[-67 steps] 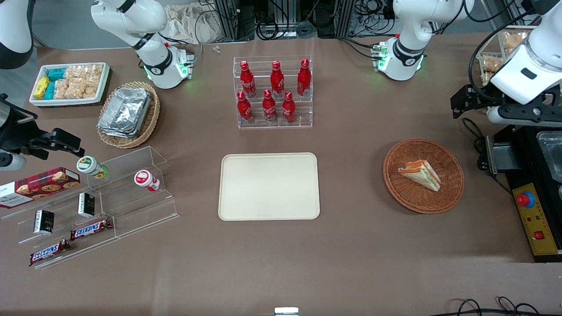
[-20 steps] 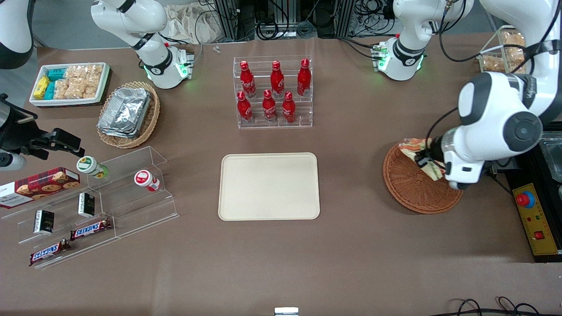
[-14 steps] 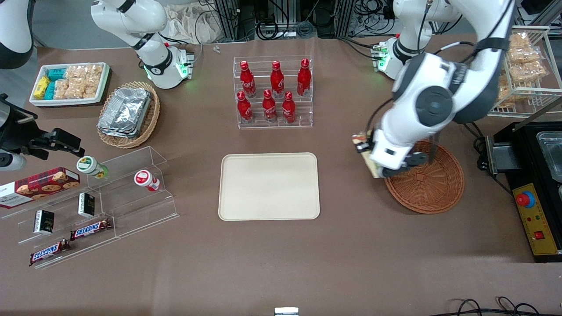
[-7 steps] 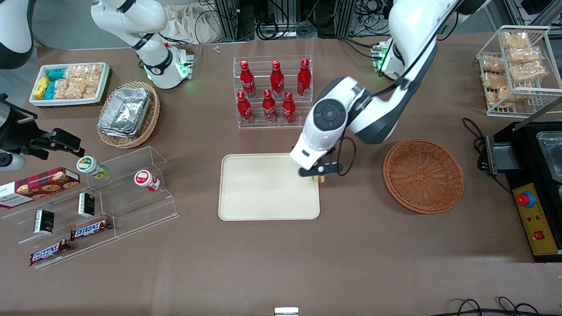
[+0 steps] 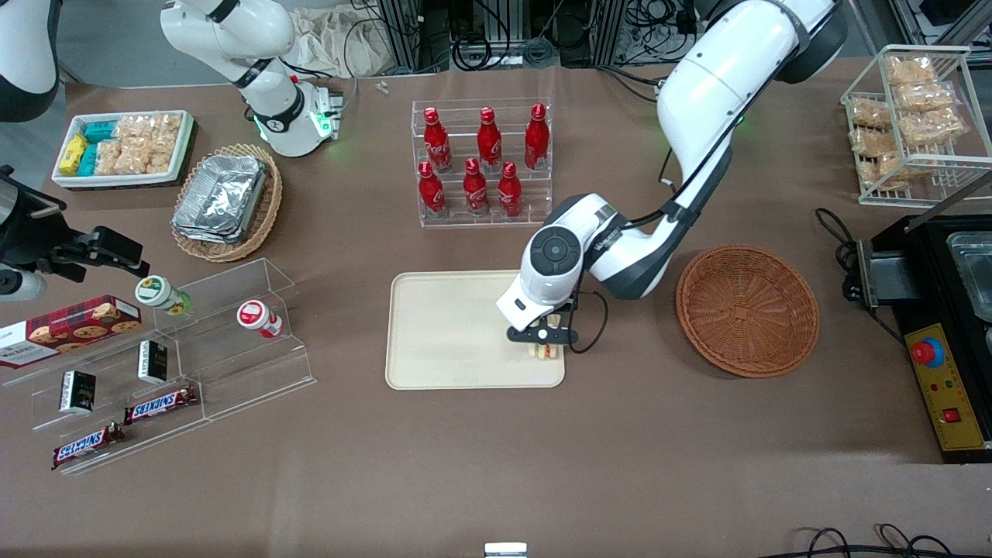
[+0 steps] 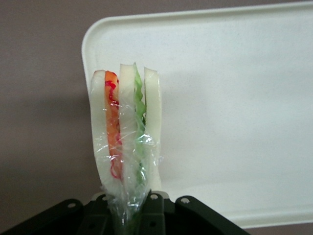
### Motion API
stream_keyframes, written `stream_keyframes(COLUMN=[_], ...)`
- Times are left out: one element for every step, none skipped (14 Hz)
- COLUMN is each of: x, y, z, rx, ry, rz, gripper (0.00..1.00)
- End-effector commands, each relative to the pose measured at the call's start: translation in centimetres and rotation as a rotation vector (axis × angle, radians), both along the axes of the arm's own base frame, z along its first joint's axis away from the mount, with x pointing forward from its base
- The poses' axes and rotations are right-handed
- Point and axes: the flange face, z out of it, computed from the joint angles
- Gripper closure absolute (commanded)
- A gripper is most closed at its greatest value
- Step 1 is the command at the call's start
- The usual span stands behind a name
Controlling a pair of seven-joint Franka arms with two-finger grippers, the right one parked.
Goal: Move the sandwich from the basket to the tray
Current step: 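Lower the sandwich onto the tray and open the left gripper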
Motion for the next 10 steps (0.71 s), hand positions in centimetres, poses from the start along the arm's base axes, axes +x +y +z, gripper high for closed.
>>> stream_keyframes(x=[0.3, 0.3, 0.3, 0.4, 0.4, 0.4, 0.6, 0.7, 0.9, 1.1], y=[-0.7, -0.7, -0.8, -0.9, -0.9, -0.8, -0.7, -0.7, -0.7, -0.4], z=[-1.2, -1.9, -2.5, -2.5, -2.5, -2.5, -2.5, -2.0, -1.0, 0.9], rx=[0.003, -0.001, -0.011, -0.016, -0.016, -0.016, -0.018, -0.019, -0.018, -0.017], ry=[-0.017, -0.016, -0.018, -0.021, -0.021, -0.02, -0.021, -0.028, -0.039, -0.058], rz=[-0.022, -0.022, -0.019, -0.019, -0.017, -0.022, -0.025, -0.027, -0.027, -0.023], gripper=[0.95, 0.8, 0.6, 0.16, 0.0, 0.0, 0.0, 0.0, 0.0, 0.0])
